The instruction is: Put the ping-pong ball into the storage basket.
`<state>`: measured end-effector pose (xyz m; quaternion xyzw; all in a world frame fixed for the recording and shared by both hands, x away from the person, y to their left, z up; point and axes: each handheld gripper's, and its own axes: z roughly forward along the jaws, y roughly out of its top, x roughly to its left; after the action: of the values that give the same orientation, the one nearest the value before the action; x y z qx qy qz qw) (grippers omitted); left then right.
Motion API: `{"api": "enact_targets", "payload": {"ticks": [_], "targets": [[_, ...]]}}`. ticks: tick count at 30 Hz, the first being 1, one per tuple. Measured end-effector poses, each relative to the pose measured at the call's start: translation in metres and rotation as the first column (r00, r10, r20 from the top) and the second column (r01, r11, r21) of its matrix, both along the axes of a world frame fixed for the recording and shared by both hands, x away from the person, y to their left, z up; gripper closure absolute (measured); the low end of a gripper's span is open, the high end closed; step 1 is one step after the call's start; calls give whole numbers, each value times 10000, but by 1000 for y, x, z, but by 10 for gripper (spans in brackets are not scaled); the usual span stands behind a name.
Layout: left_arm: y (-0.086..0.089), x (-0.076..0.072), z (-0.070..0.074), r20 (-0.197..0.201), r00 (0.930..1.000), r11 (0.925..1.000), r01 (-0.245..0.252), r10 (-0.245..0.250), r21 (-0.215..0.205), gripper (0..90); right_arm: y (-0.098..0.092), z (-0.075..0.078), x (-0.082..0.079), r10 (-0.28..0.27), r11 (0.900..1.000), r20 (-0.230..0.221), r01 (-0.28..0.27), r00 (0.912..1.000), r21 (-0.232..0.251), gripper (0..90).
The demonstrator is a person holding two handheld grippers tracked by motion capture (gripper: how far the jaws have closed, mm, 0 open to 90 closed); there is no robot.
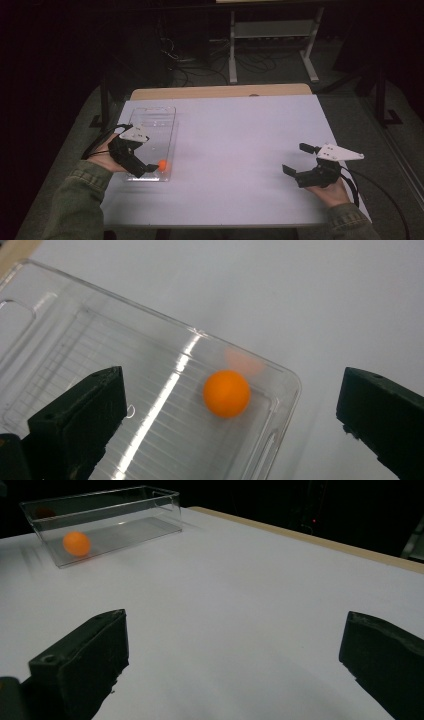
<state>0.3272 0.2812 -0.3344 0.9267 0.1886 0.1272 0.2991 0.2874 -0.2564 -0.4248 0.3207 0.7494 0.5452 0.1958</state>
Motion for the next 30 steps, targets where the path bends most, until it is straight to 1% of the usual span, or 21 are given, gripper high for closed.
{"api": "enact_targets", "payload": {"ticks": [1,6,10,14,15,16,20,25,27,30], "targets": [[0,-1,1,76,10000,10000,37,-36,-32,0,0,0,0,-8,10000,-1,8,10000,8,0],[2,-6,-2,208,9998,9999,2,1,-167,0,0,0,0,5,10000,19,-5,10000,2,0],[4,-8,-6,291,9995,9981,-112,130,-603,0,0,0,-1,-12,10000,-11,12,10000,-3,0],[7,-11,-11,336,9991,9964,-229,258,-819,0,0,0,-1,-11,10000,-16,11,10000,-5,0],[7,-11,-11,336,9991,9964,-229,258,-819,0,0,0,-1,-11,10000,-16,11,10000,-5,0],[8,-12,-13,405,9987,9949,-276,316,-967,0,0,0,-1,-12,10000,-19,12,10000,3,0],[10,-16,-15,556,9974,9926,-395,462,-1147,0,0,0,-1,-8,10000,-1,8,10000,-4,0],[13,-19,-19,891,9923,9851,-717,864,-1565,0,0,0,-1,-5,10000,3,5,10000,1,0],[14,-20,-21,886,9916,9819,-775,939,-1729,0,0,0,-1,-8,10000,-2,8,10000,-1,0],[15,-21,-23,871,9916,9805,-791,960,-1796,0,0,0,-1,-5,10000,-4,5,10000,-10,0]]}}
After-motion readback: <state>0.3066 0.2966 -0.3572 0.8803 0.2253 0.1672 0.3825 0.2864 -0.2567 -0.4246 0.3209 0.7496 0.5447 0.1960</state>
